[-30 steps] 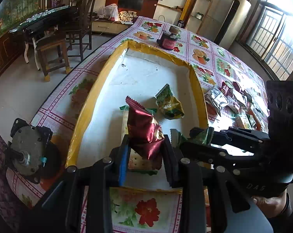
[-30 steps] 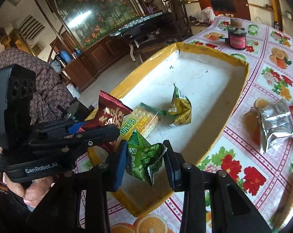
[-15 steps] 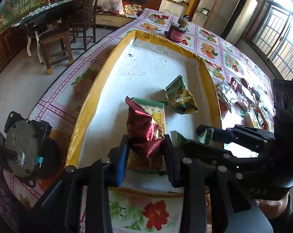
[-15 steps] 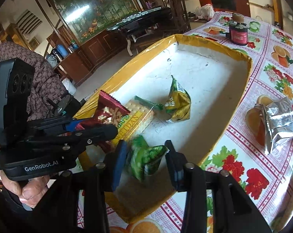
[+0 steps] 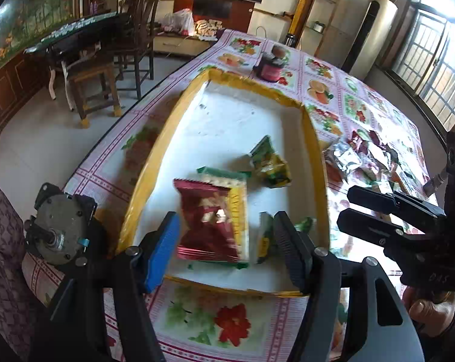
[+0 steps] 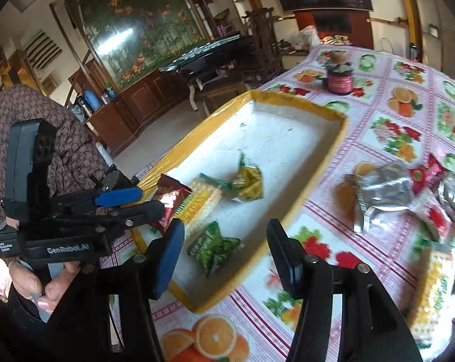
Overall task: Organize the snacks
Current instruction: 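Open the right tool over the tray while the left tool releases the red foil bag inside, then move both open tools back over the snack pile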
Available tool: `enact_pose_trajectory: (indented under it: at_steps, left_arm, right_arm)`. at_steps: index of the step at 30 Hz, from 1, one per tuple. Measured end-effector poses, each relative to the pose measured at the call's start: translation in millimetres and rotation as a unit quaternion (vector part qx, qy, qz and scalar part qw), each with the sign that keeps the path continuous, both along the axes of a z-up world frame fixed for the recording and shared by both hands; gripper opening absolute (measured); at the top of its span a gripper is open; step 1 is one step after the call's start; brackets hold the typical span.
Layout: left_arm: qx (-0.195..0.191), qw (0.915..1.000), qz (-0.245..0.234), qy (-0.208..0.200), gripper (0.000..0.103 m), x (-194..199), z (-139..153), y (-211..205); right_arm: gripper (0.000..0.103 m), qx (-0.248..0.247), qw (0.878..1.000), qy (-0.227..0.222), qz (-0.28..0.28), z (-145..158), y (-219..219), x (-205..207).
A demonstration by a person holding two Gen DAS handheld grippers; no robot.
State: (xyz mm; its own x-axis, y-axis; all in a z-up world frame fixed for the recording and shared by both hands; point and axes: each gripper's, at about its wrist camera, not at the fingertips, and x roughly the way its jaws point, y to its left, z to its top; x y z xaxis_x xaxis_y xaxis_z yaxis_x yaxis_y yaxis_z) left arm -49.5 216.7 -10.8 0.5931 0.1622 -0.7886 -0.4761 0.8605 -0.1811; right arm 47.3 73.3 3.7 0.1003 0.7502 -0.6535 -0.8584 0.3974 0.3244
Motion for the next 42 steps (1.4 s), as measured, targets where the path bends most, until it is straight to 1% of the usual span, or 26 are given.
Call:
enact_pose_trajectory:
  at_steps: [3, 10, 18, 30, 36, 42]
  left_arm:
    - [0.020, 0.9998, 0.000, -0.004, 0.069, 1.9, 7.9, -11.0]
    - [0.040, 0.9991, -0.013, -0.007, 0.072, 12.6, 16.0, -38.1]
    - [0.046, 0.9978, -0.047, -0.009, 0.073, 27.1, 19.9, -68.6]
    - [0.042, 0.9965, -0.072, -0.006, 0.074, 39.2, 19.7, -92.0]
    - [0.039, 0.9945, -0.097, -0.008, 0.074, 53.1, 20.2, -111.3]
    - [0.041, 0.9917, -0.121, -0.006, 0.075, 71.2, 20.5, -126.5]
  right_arm:
    - [0.058, 0.004, 1.000, 0.001, -0.017, 0.7, -15.9, 4.2]
    - [0.059, 0.005, 0.998, 0.008, -0.069, -3.9, -63.2, 16.8]
    - [0.059, 0.003, 0.993, 0.014, -0.121, -10.3, -113.7, 28.3]
    - [0.059, -0.007, 0.984, 0.018, -0.178, -23.2, -171.5, 42.5]
    - [0.059, -0.014, 0.979, 0.021, -0.201, -28.1, -192.1, 49.2]
    - [0.059, -0.018, 0.978, 0.022, -0.208, -30.2, -194.7, 51.4]
